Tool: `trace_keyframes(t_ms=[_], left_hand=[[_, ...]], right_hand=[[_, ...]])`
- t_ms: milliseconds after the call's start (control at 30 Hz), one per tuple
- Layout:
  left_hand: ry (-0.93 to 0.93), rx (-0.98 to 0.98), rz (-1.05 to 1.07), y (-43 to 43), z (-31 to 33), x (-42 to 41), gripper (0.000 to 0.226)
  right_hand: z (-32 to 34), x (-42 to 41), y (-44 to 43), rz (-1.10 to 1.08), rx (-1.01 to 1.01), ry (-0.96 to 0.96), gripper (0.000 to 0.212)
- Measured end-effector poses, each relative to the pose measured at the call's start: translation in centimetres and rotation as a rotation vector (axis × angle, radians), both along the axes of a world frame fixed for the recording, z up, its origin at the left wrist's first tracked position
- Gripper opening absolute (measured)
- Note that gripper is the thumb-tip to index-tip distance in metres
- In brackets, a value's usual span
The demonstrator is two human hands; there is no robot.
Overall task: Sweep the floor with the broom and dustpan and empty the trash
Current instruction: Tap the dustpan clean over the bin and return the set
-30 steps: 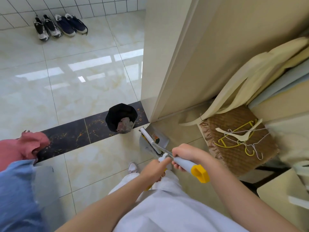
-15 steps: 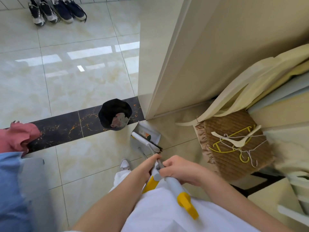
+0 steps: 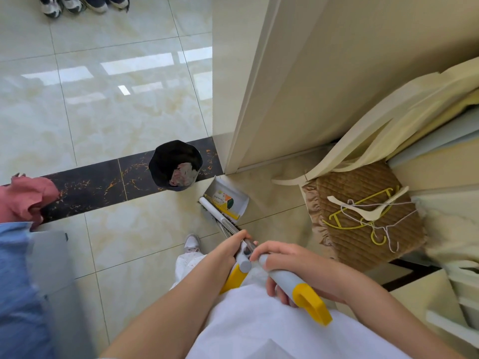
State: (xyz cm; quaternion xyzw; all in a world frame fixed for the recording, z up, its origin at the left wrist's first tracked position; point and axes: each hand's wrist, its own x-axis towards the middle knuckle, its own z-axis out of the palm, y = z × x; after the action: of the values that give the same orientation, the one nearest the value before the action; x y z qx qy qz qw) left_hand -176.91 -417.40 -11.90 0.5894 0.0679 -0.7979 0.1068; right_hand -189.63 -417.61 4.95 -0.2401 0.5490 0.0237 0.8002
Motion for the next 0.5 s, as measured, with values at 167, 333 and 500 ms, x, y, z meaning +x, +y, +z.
trace_keyframes(t_ms=[167,333,500], left_hand=[[-0.006,0.053,0.070,-0.3,-0.4,-0.1,0.022],[-0.003,0.083,0.110,-0.3,-0.9,-0.3,0.022],[-0.001,0.107,0.155,-0.5,-0.8,-0.5,0.021]], right_hand=[[0.3,-0.4,0.8,-0.094,0.060,-0.208,0.019],[0.3,-0.6,1.1,-0.124,0.033,-0.273,0.020],[0.2,-0.2,1.4,-0.147,0.023,-0.288,0.020]])
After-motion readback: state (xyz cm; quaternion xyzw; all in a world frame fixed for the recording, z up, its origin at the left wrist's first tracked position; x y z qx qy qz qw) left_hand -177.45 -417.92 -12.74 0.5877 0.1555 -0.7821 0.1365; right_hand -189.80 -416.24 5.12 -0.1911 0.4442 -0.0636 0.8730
